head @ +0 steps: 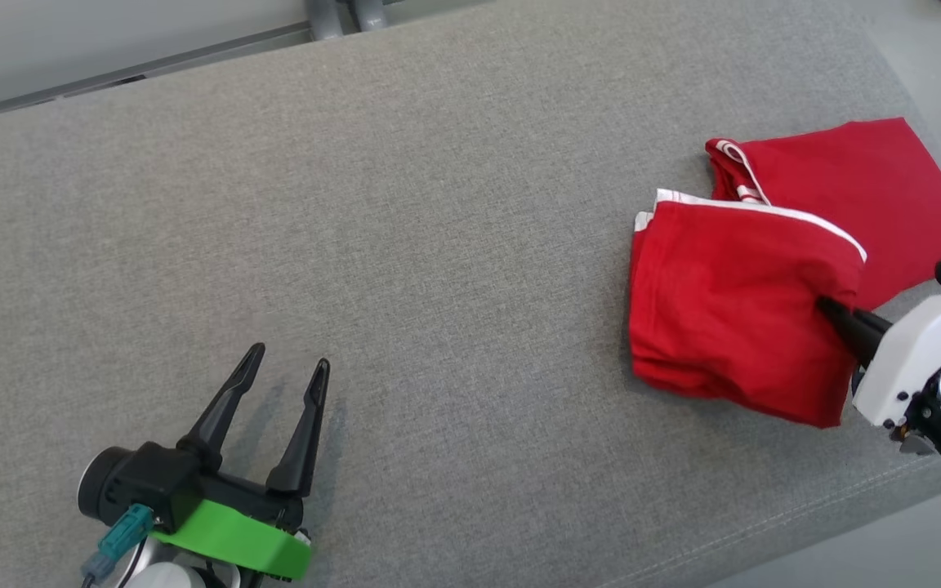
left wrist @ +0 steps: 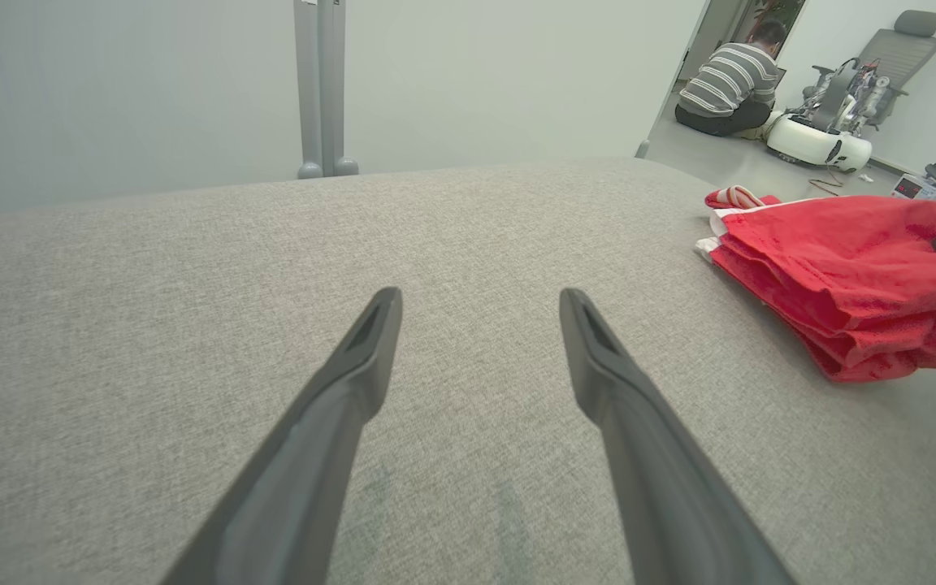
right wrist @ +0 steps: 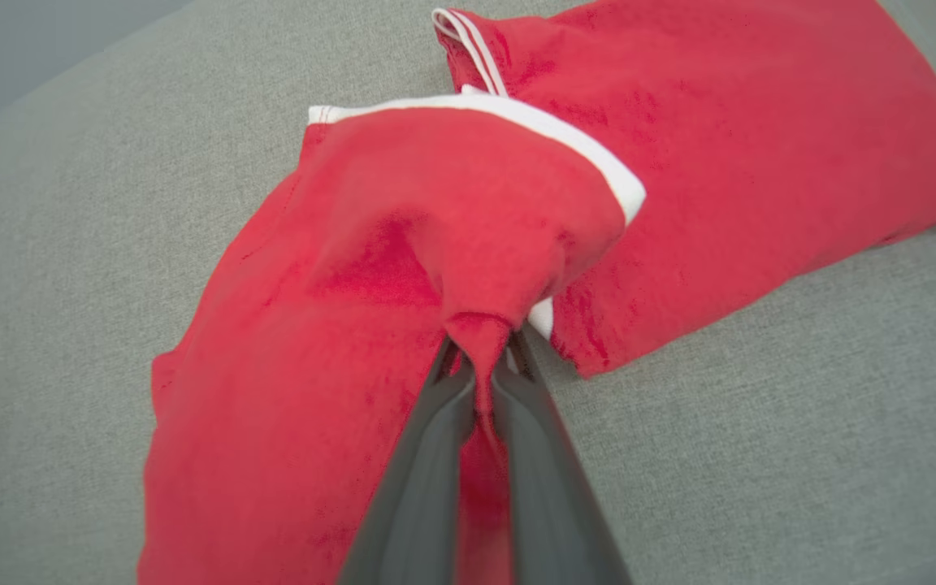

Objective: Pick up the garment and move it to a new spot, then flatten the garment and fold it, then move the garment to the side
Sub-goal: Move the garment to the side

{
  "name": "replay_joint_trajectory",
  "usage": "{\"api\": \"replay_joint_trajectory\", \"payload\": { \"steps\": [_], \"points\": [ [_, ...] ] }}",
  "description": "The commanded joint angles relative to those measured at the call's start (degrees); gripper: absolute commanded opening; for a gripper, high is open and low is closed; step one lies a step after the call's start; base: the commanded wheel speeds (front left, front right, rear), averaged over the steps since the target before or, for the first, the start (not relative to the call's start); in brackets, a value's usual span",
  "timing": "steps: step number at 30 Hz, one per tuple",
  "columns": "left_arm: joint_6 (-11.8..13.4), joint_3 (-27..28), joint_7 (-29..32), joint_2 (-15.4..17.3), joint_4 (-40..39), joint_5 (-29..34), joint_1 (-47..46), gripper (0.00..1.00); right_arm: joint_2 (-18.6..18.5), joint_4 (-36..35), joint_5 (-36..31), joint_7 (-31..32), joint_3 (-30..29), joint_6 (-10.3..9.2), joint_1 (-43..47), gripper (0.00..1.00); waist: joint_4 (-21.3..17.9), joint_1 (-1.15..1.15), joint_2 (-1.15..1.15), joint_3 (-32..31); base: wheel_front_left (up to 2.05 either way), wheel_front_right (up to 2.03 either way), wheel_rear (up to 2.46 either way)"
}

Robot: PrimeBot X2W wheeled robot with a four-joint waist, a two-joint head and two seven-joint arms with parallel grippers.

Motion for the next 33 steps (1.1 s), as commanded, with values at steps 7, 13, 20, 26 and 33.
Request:
{"api": "replay_joint_trajectory", "payload": {
  "steps": [7,13,20,26,33],
  "points": [
    [-0.16,-1.35,0.00,1.04,0.17,-1.01,-2.81,1.00,-6.69,-1.46,-3.02,2.89,5.96,0.03,-8.88,0.00,-0.38,0.00,0.39,3.83,0.00,0.00,0.00],
    [-0.16,-2.12,-0.09,1.40,-0.48,-2.83,-3.55,1.00,-12.85,-2.08,-1.57,12.47,3.25,0.03,-15.92,0.00,2.31,0.00,0.39,6.85,0.00,0.00,0.00],
    [-0.16,-2.27,-0.13,2.27,-0.49,-3.78,-5.13,1.00,-19.93,3.12,-5.76,14.67,-0.28,0.02,-17.61,0.00,5.61,0.00,0.39,9.76,0.00,0.00,0.00],
    [-0.16,-3.25,-0.16,1.88,0.06,-4.29,-6.83,1.00,-20.47,10.36,-11.73,8.66,-1.48,0.02,-17.95,0.37,7.99,0.00,0.39,10.84,0.00,0.00,0.00],
    [-0.16,-3.13,-0.13,0.47,0.58,-4.15,-7.30,1.00,-19.36,15.02,-17.58,2.41,-2.75,0.02,-17.06,1.00,9.36,0.00,0.39,10.32,0.00,0.00,0.00]
  ]
}}
